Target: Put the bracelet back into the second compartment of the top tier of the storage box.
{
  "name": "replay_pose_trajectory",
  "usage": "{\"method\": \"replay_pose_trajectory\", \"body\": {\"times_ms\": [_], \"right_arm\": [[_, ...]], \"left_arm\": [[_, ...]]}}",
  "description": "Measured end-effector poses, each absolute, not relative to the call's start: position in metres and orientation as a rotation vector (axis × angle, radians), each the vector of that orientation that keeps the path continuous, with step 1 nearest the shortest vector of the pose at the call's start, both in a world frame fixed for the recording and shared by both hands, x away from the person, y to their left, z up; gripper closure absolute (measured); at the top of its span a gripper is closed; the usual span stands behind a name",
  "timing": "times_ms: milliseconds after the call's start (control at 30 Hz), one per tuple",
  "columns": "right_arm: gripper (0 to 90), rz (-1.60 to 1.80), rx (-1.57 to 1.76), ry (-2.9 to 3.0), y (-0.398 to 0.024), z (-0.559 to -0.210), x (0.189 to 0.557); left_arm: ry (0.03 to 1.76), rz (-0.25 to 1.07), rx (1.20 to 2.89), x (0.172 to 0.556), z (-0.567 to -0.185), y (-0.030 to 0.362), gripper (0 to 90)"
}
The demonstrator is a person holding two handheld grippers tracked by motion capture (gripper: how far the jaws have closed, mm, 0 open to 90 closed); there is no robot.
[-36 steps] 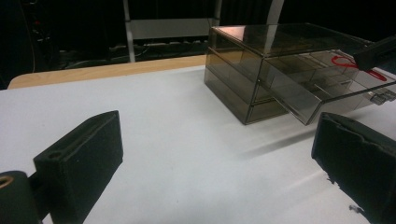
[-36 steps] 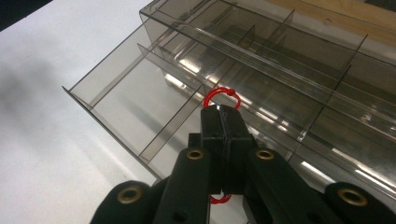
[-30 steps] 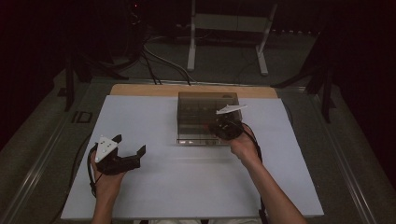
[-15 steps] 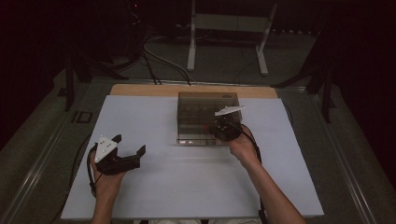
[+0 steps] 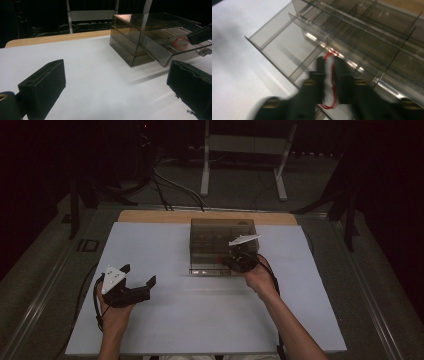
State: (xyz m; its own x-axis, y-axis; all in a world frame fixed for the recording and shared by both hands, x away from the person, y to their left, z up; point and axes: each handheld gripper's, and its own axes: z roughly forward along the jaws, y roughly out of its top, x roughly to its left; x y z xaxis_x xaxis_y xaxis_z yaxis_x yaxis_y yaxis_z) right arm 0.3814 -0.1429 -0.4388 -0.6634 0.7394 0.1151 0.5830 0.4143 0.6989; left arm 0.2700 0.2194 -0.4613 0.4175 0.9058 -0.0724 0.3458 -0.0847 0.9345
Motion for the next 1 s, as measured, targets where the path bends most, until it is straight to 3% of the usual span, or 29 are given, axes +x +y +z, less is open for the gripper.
{"method": "replay_pose_trajectory", "body": {"times_ms": [67,100,133,167,200,300,400,767,1000], "right_arm": [[53.8,1.136,1.168,2.444,-0.144,-0.437,0.381],[53.8,1.136,1.168,2.444,-0.144,-0.437,0.381],[48.2,1.144,1.168,2.438,-0.144,-0.436,0.381],[34.0,1.141,1.183,2.431,-0.145,-0.435,0.381],[34.0,1.141,1.183,2.431,-0.145,-0.435,0.381],[18.0,1.146,1.211,2.409,-0.146,-0.435,0.381],[9.0,1.140,1.219,2.394,-0.147,-0.435,0.381],[0.3,1.194,1.198,2.379,-0.150,-0.431,0.378],[0.0,1.211,1.197,2.374,-0.154,-0.431,0.377]], "left_arm": [[1.115,0.683,1.648,0.270,-0.461,0.219,3.7],[1.115,0.683,1.648,0.270,-0.461,0.219,3.7],[1.115,0.683,1.648,0.270,-0.461,0.219,3.7],[1.114,0.683,1.648,0.270,-0.461,0.219,3.7],[1.114,0.683,1.648,0.270,-0.461,0.219,3.7],[1.116,0.683,1.648,0.270,-0.462,0.219,3.7],[1.115,0.683,1.649,0.270,-0.461,0.219,3.7],[1.115,0.682,1.649,0.270,-0.462,0.219,3.7],[1.114,0.679,1.651,0.271,-0.462,0.218,3.7]]}}
